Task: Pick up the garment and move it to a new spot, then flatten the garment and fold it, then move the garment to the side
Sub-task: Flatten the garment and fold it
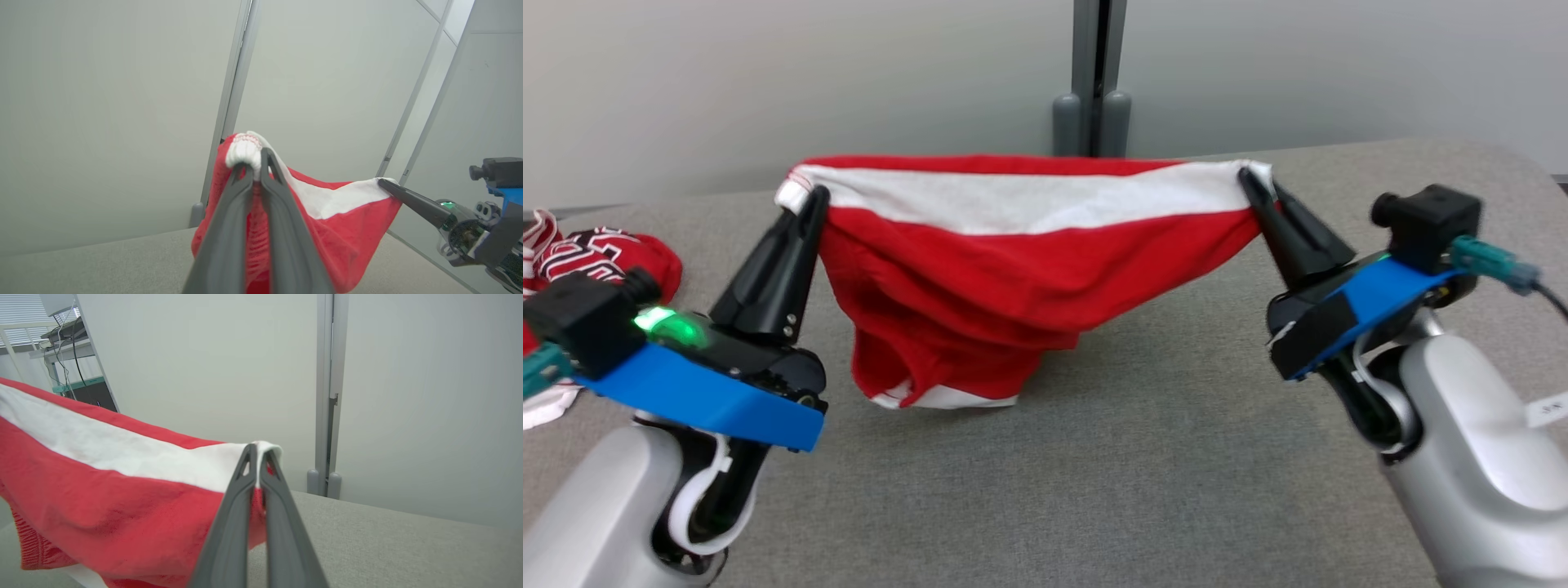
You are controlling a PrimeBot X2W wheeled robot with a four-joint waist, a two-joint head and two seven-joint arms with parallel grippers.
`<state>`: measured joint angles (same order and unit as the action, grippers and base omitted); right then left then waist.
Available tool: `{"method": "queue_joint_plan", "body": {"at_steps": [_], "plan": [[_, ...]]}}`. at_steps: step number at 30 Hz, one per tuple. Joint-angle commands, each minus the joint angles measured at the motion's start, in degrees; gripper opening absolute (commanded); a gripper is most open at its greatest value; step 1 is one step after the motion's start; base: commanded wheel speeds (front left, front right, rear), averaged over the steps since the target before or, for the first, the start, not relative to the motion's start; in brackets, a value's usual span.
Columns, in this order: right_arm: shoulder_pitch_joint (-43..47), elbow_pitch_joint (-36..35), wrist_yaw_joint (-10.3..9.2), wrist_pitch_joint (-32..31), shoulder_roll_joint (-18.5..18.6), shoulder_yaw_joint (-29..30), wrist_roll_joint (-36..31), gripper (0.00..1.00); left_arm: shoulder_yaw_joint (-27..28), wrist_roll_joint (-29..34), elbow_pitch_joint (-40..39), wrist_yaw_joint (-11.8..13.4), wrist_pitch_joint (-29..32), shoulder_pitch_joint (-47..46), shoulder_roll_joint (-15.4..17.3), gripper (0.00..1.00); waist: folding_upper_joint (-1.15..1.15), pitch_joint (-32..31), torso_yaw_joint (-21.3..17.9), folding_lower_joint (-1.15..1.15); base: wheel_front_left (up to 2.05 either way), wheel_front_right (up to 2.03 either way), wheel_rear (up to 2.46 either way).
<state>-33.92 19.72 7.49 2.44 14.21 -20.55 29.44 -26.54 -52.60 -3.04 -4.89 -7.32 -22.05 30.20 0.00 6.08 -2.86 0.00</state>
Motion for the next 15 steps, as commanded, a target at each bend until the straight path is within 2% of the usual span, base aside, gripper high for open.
{"method": "queue_joint_plan", "body": {"at_steps": [1,6,10,15], "plan": [[1.78,-3.98,0.01,-0.92,0.8,1.51,-0.94,0.0,0.79,0.64,-3.33,0.95,0.59,-0.72,1.33,0.0,0.0,-0.95,-0.86,0.0,0.0,0.0,0.0],[5.76,-21.32,0.01,-6.77,1.92,7.39,-4.1,0.0,2.76,2.23,-15.88,3.92,4.26,-2.58,5.44,0.0,0.0,-1.63,-1.91,0.0,0.0,0.0,0.0],[8.16,-33.47,0.01,-12.16,1.0,11.55,-6.06,0.0,3.8,1.61,-22.51,5.37,8.23,-5.72,7.38,0.0,0.0,-0.96,-2.46,0.0,0.0,0.0,0.0],[7.92,-40.17,0.01,-17.1,-0.44,15.1,-7.27,0.0,4.31,-0.22,-22.77,5.49,12.44,-10.83,8.11,0.0,0.0,1.57,-3.26,0.0,0.0,0.0,0.0]]}}
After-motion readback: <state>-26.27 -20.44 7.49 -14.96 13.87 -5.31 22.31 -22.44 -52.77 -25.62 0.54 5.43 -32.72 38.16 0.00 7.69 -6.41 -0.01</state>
